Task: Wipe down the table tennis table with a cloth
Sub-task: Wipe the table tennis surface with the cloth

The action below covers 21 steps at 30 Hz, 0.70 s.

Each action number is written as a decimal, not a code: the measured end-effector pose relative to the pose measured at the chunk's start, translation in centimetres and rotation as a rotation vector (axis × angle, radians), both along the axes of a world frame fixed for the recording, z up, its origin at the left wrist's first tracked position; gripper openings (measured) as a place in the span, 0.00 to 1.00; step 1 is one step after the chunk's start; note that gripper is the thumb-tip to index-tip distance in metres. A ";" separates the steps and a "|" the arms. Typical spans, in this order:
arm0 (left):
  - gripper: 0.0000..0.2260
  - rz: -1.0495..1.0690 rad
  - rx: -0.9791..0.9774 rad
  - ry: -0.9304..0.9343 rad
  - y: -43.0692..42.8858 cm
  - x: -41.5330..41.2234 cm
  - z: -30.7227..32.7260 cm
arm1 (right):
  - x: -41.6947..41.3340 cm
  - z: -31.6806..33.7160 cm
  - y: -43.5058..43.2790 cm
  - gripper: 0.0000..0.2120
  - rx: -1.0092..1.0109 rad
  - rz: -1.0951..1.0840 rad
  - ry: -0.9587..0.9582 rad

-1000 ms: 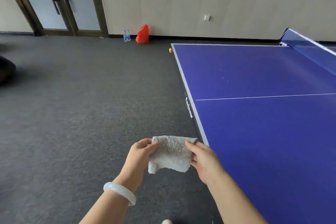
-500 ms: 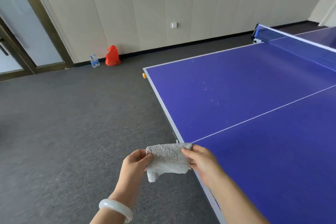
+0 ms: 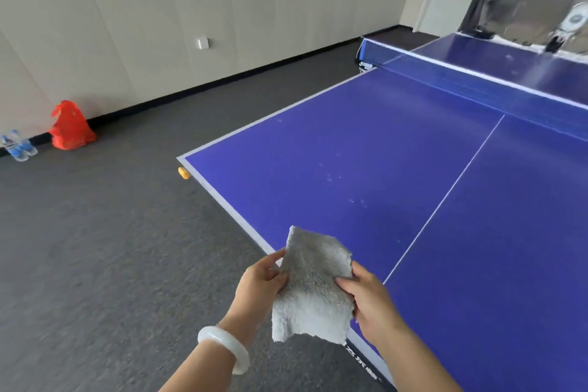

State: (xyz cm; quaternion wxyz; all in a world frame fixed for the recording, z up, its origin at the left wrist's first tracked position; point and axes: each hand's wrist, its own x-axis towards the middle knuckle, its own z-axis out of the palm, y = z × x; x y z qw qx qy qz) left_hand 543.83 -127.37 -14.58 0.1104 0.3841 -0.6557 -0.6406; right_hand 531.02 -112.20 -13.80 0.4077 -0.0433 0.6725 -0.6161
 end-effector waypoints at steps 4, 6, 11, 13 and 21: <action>0.25 -0.239 -0.132 -0.057 -4.0 -4.1 -1.6 | -0.9 -0.9 -2.1 0.17 0.079 -0.124 0.078; 0.27 -0.328 -0.153 -0.070 -5.2 -6.3 -2.1 | -1.9 -1.6 -3.1 0.20 0.131 -0.166 0.124; 0.30 -0.460 -0.192 -0.057 -7.8 -12.0 -3.1 | -5.9 -3.7 -5.2 0.37 0.259 -0.294 0.224; 0.31 -0.483 -0.220 -0.062 -8.5 -14.0 -4.3 | -7.2 -5.0 -5.7 0.37 0.321 -0.323 0.289; 0.21 -0.623 -0.538 -0.380 -12.3 -17.8 -9.6 | -8.1 -8.7 -7.1 0.27 0.810 -0.243 0.402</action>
